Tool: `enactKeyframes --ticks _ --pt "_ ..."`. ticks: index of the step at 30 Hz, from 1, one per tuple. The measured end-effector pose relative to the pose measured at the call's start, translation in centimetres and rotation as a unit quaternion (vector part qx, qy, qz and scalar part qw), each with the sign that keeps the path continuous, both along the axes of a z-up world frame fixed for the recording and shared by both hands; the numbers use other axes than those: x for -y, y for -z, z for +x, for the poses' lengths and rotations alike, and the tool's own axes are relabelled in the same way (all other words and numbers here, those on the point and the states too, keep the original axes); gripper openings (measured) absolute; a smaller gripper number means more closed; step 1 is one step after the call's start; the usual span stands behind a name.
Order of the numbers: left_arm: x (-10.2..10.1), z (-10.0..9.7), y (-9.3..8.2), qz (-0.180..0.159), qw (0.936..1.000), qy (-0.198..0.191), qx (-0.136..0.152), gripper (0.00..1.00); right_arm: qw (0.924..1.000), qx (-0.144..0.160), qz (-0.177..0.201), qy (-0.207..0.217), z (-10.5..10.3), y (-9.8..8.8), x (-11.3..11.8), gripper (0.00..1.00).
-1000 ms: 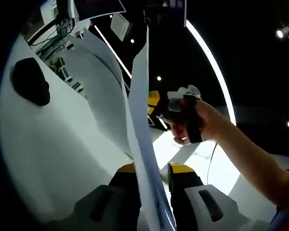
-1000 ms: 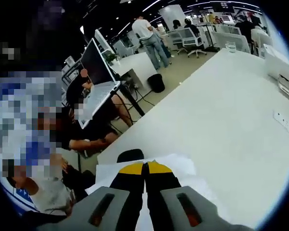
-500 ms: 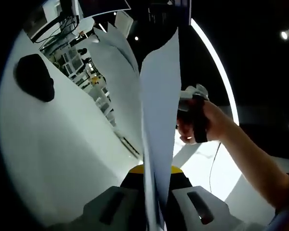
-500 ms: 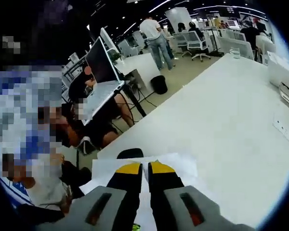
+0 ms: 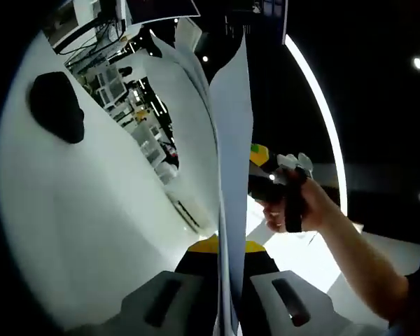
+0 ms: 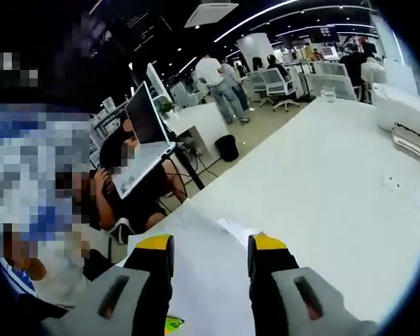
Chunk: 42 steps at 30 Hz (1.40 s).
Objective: Organize the stack of printing papers by aligning and flattening the scattered papers on the table
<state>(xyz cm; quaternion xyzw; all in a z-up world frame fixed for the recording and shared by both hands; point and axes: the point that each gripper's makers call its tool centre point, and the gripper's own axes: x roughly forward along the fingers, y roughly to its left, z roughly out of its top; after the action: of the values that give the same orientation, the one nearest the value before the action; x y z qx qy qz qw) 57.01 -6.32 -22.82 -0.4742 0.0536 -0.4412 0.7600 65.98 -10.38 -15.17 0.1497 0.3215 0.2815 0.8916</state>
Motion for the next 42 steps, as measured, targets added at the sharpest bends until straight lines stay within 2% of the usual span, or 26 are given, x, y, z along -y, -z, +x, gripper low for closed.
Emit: enactKeyframes --ticks 4,6,16,20,25,29,31,35,39,42 --pt "0.1 0.0 0.0 0.003 1.0000 0.003 0.000 0.06 0.9994 0.000 0.033 0.014 -1.0 -0.1 1.8 0.44" --pt "0.1 0.0 0.0 0.003 1.0000 0.004 0.000 0.06 0.9989 -0.001 0.042 0.019 -1.8 0.2 2.8 0.43" --pt "-0.1 0.2 0.1 -0.013 0.9997 0.004 -0.019 0.06 0.9980 0.000 0.056 0.028 -5.9 2.8 6.5 0.46" --pt "-0.1 0.2 0.0 -0.018 0.9996 0.004 -0.023 0.06 0.9976 0.000 0.063 0.027 -7.6 3.3 7.2 0.45" --pt "0.5 -0.2 -0.1 -0.005 0.9997 0.015 -0.018 0.06 0.9963 0.007 0.082 0.024 -9.6 3.6 7.7 0.46" --pt "0.7 -0.3 -0.6 -0.002 0.9997 0.018 -0.014 0.06 0.9923 0.020 0.118 0.031 -11.1 3.6 7.8 0.47" --pt "0.5 -0.3 -1.0 -0.006 0.9997 0.018 -0.012 0.06 0.9878 0.029 0.148 0.037 -12.1 3.4 7.9 0.48" --pt "0.1 -0.2 -2.0 -0.009 0.9998 0.016 -0.004 0.06 0.9862 0.037 0.155 0.044 -13.1 3.5 8.9 0.47" --pt "-0.2 -0.4 -4.0 -0.005 0.9996 0.014 0.025 0.06 0.9826 0.052 0.168 0.059 -14.3 3.7 10.2 0.47" --pt "-0.2 -0.8 -5.2 -0.012 0.9989 0.017 0.042 0.06 0.9793 0.050 0.186 0.062 -15.1 4.0 10.5 0.47"
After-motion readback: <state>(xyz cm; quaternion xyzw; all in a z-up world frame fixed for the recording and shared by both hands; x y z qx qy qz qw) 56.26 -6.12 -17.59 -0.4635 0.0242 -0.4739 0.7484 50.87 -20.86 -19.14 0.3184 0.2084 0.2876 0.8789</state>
